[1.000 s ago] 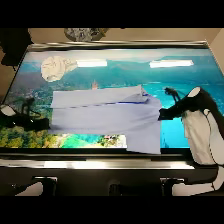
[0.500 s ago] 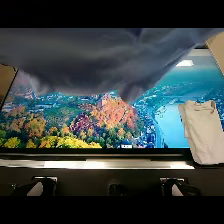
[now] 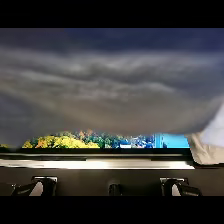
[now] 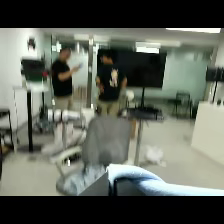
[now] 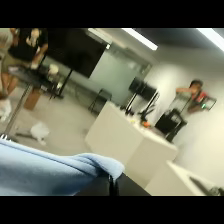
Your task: Fold the shirts.
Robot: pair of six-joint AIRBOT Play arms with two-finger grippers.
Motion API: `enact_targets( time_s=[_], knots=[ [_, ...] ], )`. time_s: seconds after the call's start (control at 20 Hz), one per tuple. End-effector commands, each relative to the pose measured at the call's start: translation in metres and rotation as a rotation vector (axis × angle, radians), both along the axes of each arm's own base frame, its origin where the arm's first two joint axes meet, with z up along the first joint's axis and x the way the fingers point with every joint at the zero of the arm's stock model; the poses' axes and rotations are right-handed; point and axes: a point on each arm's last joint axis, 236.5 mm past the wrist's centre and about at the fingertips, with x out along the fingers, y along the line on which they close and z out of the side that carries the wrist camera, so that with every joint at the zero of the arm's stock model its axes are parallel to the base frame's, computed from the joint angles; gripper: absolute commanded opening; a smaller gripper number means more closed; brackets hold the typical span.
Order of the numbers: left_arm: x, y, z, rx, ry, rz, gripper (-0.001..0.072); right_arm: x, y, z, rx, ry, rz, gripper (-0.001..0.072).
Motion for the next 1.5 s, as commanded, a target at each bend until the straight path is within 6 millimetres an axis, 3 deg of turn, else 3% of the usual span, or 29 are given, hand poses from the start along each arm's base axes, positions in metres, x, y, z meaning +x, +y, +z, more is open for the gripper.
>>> enact_targets(
  time_s=[0.0,0.1,0.2,0.3,0.4,0.5,0.55,0.65,0.7,0.8,0.9,1.0,1.05,1.2,1.3,1.45],
  knots=[
    [0.047,0.009,-0.08,-0.037,0.3,-0.02,0.0028,0.05,-0.015,-0.073,0.091,0.311,-0.015,0.004],
    [0.096,0.023,-0.156,-0.077,0.526,-0.033,0.0028,0.111,-0.024,-0.152,0.145,0.619,-0.001,0.004],
    [0.141,0.036,-0.251,-0.099,0.766,-0.054,0.0028,0.166,-0.027,-0.255,0.207,0.985,0.039,0.004],
    [0.17,0.046,-0.354,-0.135,1.001,-0.082,0.0028,0.212,-0.016,-0.364,0.313,1.289,0.13,0.004],
    [0.194,0.055,-0.442,-0.179,1.152,-0.087,0.0028,0.249,-0.002,-0.45,0.391,1.445,0.184,0.004],
    [0.222,0.066,-0.504,-0.223,1.227,-0.072,0.0028,0.29,0.023,-0.519,0.446,1.494,0.245,0.004],
    [0.24,0.071,-0.527,-0.248,1.234,-0.064,0.0028,0.308,0.037,-0.542,0.47,1.482,0.271,0.004],
    [0.272,0.077,-0.561,-0.296,1.243,-0.062,0.0028,0.347,0.056,-0.57,0.503,1.395,0.294,0.004],
    [0.283,0.077,-0.572,-0.315,1.257,-0.07,0.0028,0.361,0.062,-0.575,0.514,1.347,0.298,0.004],
    [0.3,0.077,-0.584,-0.335,1.282,-0.096,0.0029,0.38,0.059,-0.569,0.536,1.261,0.278,0.0041],
    [0.311,0.08,-0.576,-0.322,1.284,-0.111,0.0029,0.377,0.047,-0.557,0.533,1.271,0.271,0.0041],
    [0.308,0.082,-0.559,-0.279,1.295,-0.147,0.0029,0.351,0.036,-0.541,0.524,1.345,0.287,0.0041],
    [0.295,0.078,-0.555,-0.274,1.349,-0.177,0.0029,0.329,0.032,-0.535,0.524,1.414,0.291,0.0041],
    [0.23,0.06,-0.568,-0.311,1.627,-0.272,0.0028,0.249,0.033,-0.532,0.478,1.718,0.299,0.0042],
    [0.201,0.06,-0.585,-0.327,1.759,-0.251,0.0028,0.224,0.041,-0.549,0.438,1.837,0.267,0.0041],
    [0.171,0.054,-0.608,-0.369,1.871,-0.26,0.0027,0.207,0.063,-0.588,0.409,1.91,0.268,0.0041]
  ],
)
